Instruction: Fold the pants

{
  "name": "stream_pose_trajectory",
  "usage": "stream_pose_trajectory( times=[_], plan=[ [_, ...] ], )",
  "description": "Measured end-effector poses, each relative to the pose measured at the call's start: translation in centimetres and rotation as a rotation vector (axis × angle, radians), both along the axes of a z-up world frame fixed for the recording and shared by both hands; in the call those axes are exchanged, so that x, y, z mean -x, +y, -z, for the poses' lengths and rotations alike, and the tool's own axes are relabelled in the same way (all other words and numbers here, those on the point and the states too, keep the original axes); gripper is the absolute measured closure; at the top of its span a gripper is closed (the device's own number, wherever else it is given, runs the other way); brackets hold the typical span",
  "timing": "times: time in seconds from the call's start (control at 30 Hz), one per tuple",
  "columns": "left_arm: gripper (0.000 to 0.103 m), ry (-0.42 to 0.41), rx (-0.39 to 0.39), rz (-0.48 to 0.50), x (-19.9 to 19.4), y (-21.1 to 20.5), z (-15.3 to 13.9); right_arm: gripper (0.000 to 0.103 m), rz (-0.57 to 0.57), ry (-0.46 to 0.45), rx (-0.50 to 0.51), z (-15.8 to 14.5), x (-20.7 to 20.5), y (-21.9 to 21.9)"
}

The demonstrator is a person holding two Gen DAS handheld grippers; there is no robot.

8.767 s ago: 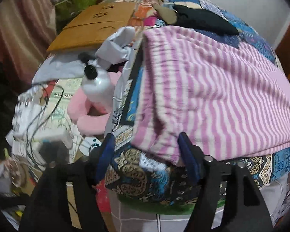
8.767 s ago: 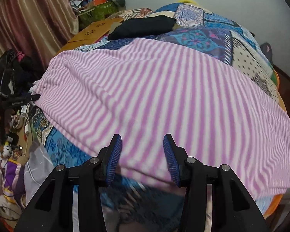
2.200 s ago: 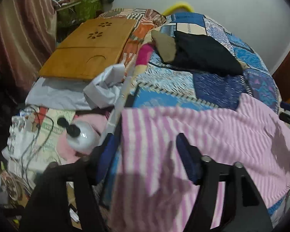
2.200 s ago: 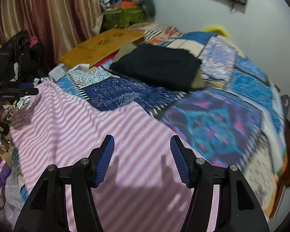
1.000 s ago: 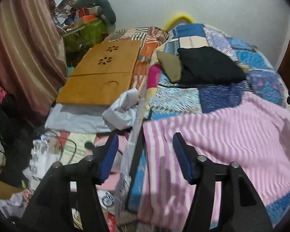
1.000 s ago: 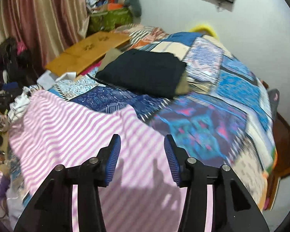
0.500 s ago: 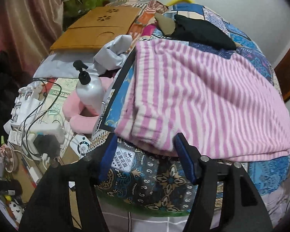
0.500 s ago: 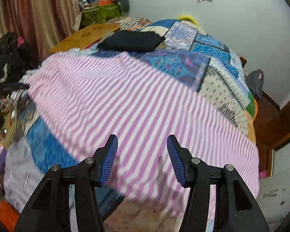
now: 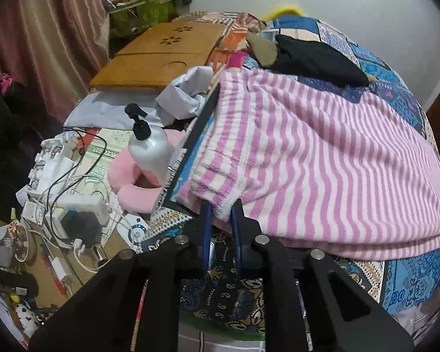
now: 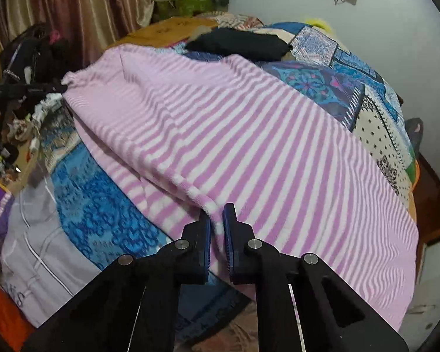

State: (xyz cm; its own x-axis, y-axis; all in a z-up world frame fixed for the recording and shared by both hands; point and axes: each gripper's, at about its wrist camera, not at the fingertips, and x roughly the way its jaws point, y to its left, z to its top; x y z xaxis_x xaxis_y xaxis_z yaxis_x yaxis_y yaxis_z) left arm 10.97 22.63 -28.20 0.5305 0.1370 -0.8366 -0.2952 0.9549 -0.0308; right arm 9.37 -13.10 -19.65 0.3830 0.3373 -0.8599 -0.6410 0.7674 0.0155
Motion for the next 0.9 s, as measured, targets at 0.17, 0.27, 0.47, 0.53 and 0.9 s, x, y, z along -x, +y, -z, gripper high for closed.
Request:
stream_pose_trajectory(
  times=[0.17,0.27,0.47,0.53,0.9],
  plan=[
    [0.092,-0.006,-0.071,-0.01,0.3,0.1,-0.4,0.097,-0.054,0.017,-0.04,-0.7,1.1,0.2],
    [0.092,0.018,-0.063,-0.013,0.4,0.4,0.4,0.097,-0.072,0.064,-0.05,-0.1,1.5,0.0],
    [0.092,0.076,-0.081,-0.02,1.1,-0.1,2.8,0.095,-0.04,0.111,-0.073,0.2,2.0,-1.1],
    [0.092,0.085,-0.109,-0.03,1.7,0.1,3.0,0.095,-0.009,0.138,-0.087,0.0,1.8,-2.1],
    [0.092,-0.018,-0.014,-0.059,2.2,1.9,-2.9,0.068,0.224,0.046,-0.146,-3.2,-0.4,-8.5]
  ],
)
